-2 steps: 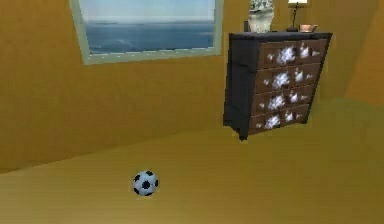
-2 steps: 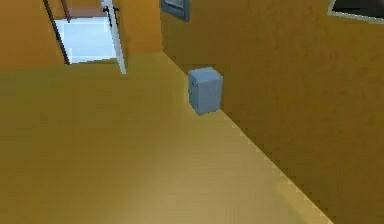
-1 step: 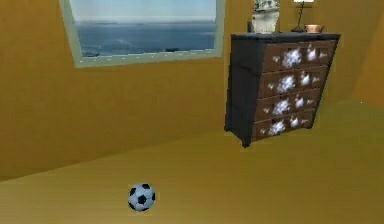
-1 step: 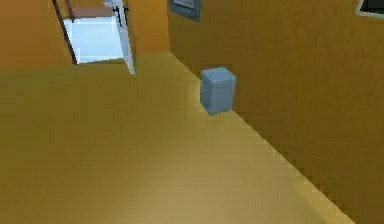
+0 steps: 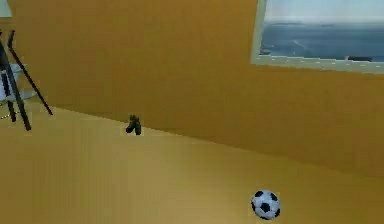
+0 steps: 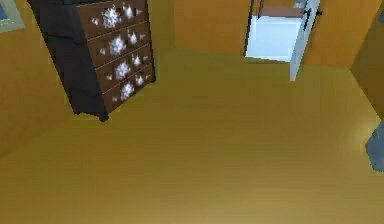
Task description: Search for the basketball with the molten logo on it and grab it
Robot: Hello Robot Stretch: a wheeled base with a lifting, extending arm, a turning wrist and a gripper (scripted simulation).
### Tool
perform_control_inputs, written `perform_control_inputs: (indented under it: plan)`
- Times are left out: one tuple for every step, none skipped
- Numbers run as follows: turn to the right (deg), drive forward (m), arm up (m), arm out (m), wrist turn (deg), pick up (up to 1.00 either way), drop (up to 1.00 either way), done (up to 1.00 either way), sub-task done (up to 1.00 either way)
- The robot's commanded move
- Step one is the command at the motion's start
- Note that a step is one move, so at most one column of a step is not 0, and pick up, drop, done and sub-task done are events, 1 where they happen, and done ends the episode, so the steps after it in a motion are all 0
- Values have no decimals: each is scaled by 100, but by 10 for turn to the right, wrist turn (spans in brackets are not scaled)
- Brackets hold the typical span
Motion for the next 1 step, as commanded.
perform_control_inputs:
  plan:
    - [-210,0,0,0,0,0,0,0,0]
